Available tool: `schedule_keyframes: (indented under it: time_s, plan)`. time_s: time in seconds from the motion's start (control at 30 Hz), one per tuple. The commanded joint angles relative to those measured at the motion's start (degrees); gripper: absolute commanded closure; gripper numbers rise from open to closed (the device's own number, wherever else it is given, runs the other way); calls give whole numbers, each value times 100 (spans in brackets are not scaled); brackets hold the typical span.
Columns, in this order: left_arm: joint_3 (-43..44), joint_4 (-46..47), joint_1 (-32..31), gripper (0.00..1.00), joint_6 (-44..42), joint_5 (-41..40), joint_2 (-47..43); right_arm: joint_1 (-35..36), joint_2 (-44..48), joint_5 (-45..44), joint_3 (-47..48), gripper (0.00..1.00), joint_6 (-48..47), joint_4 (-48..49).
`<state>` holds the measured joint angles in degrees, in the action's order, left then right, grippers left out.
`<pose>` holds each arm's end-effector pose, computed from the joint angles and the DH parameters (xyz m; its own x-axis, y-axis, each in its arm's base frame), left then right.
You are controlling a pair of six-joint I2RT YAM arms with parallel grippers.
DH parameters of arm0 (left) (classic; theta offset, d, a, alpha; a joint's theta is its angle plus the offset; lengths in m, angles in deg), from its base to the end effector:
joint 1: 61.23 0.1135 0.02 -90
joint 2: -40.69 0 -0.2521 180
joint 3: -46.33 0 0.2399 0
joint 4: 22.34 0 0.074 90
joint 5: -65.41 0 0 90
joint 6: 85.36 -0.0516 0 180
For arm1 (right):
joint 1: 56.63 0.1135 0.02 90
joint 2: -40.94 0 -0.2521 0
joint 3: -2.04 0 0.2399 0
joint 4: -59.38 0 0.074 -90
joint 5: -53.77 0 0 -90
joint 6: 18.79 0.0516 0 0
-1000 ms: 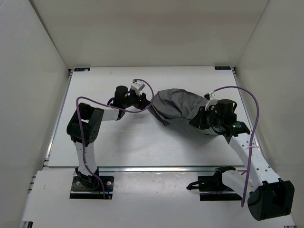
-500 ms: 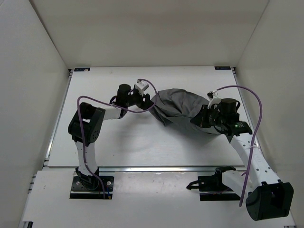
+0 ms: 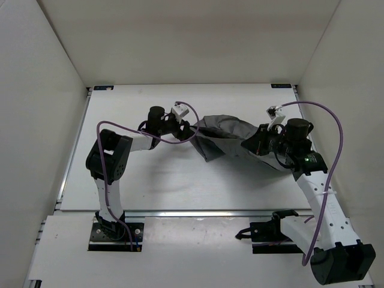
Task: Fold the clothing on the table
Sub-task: Flatten the skirt out
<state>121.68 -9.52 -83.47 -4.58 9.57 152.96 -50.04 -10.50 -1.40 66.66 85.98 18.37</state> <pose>0.3721 -0.1835 0.1550 -0.2469 0.2442 -0.9378 0.8380 0.5398 -0.0801 0.1946 0.0522 0.3110 -0.6004 0.1413 -0.7871 -0.4580 0.7461 0.4833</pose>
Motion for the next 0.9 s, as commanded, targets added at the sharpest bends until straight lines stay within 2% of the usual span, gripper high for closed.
schedule_keyframes:
  time_s: [0.0, 0.17, 0.27, 0.33, 0.43, 0.53, 0.57, 0.6, 0.63, 0.67, 0.73, 0.87]
  plan:
    - [119, 186, 35, 19, -168, 416, -38, -35, 160, 322, 295, 100, -131, 130]
    - [84, 353, 71, 19, -248, 873, 23, -53, 283, 419, 410, 100, -202, 77]
    - [-56, 712, 132, 19, 15, 1251, 24, -79, 354, 358, 444, 100, -228, 33]
    - [-197, 1178, 237, 18, 462, 1541, 119, -70, 354, 236, 480, 100, -281, -28]
    - [-84, 1785, 361, 18, 1673, 1981, 435, -26, 372, 252, 559, 100, -290, -89]
    - [57, 2601, 474, 27, 2710, 1973, 743, -9, 371, 314, 586, 100, -281, -28]
    - [84, 2761, 458, 27, 2932, 1912, 796, 0, 363, 331, 603, 100, -290, -20]
    - [127, 3423, 457, 32, 3543, 1928, 997, 26, 371, 332, 586, 100, -307, -11]
    - [145, 3700, 466, 34, 3819, 2007, 1103, 18, 380, 349, 577, 100, -299, -11]
    - [171, 3990, 449, 34, 3961, 1964, 1191, 44, 380, 375, 577, 99, -316, -2]
    - [408, 4168, 414, 25, 4111, 1920, 1376, 62, 389, 428, 559, 100, -290, 24]
    - [873, 3977, 352, 23, 4103, 1964, 1578, 53, 389, 463, 524, 100, -263, 33]
